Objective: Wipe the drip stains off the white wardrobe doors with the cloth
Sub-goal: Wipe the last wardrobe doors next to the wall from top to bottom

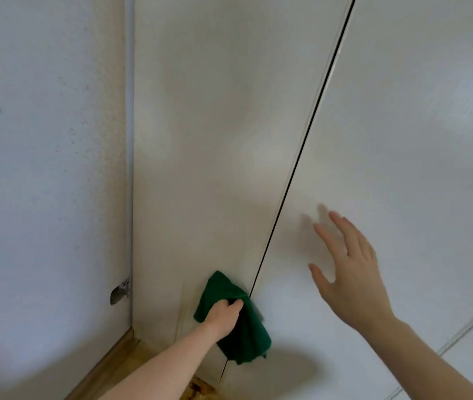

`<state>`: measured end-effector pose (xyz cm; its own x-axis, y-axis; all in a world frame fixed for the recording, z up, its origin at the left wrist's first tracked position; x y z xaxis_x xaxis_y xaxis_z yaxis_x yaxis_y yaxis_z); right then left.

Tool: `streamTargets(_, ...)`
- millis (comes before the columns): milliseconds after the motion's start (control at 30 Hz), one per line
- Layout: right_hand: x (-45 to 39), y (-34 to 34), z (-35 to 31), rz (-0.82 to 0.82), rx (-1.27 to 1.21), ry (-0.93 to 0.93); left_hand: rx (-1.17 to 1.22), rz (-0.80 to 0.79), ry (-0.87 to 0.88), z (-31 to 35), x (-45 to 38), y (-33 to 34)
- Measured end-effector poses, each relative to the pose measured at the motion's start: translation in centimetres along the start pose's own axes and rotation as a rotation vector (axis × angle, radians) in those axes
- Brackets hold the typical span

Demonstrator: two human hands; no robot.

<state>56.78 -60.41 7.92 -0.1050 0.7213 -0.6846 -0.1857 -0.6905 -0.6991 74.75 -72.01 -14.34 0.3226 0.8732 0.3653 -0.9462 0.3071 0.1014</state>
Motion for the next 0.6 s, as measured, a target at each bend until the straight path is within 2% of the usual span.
streamTargets(133,6.9,4.2,-2.8,-0.201,-0.216,0.132,0.097,0.150,0.151,-1.7,-0.2,-1.6)
streamTargets(233,10.4,6.4,-3.9,-0.290,-0.327,0.241,0.108,0.231,0.208,-2.5,-0.5,-3.1)
streamTargets(433,14.9,10.8,-6.4,-0.345,-0.449,0.375,0.258,0.482,0.324,-0.6,-3.2,-8.2)
streamTargets(600,16.2,14.0,-7.9,-0.382,-0.546,0.466,0.268,0.564,0.306,-2.1,-6.7,-11.6)
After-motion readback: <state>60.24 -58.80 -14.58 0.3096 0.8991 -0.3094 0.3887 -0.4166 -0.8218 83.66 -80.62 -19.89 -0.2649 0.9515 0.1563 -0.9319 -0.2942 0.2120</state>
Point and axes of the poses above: each hand's wrist, its own x-axis away from the middle knuckle, its own y-axis out of the palm, z = x × y, the point moved 3 cm from there along -x, towards the middle knuckle, and after that the axes turned 15 degrees about x, right-handed, at the moved point
